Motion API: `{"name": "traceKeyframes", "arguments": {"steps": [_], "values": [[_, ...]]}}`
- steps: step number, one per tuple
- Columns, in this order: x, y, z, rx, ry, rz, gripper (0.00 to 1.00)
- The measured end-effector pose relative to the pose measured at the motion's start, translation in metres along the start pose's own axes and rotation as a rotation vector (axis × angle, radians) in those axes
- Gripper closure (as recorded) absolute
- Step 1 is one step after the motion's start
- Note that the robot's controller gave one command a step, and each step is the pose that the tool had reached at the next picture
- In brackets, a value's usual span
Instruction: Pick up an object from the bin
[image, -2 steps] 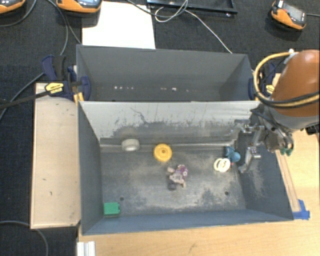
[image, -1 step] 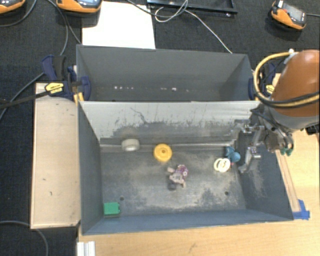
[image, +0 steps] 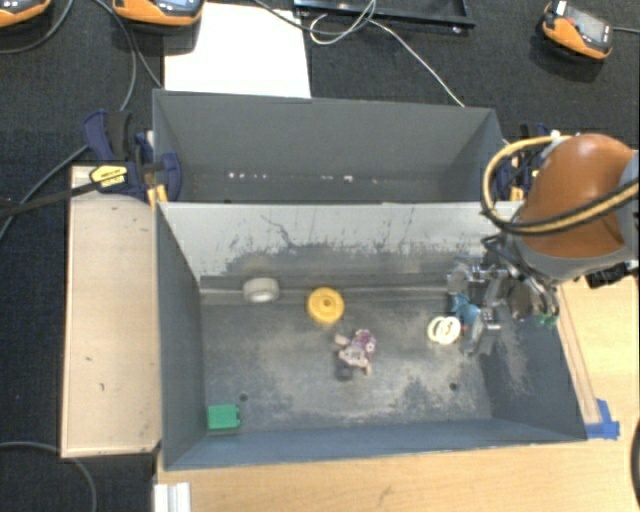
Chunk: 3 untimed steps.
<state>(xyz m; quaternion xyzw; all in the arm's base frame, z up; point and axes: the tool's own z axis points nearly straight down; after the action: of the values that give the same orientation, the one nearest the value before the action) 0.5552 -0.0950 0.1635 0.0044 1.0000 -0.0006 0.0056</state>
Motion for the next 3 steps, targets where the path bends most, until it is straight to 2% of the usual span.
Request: {"name": "traceKeyframes", "arguments": {"steps": [1, 2, 3], "values": [[-0.001, 0.000, 0.048, -0.002, 0.010, 0.037, 0.00], [-0.034, -0.021, 0.095, 0.001, -0.006, -0.049, 0.00], [-0.022, -0.052, 0.093, -0.001, 0.002, 0.198, 1.00]]}}
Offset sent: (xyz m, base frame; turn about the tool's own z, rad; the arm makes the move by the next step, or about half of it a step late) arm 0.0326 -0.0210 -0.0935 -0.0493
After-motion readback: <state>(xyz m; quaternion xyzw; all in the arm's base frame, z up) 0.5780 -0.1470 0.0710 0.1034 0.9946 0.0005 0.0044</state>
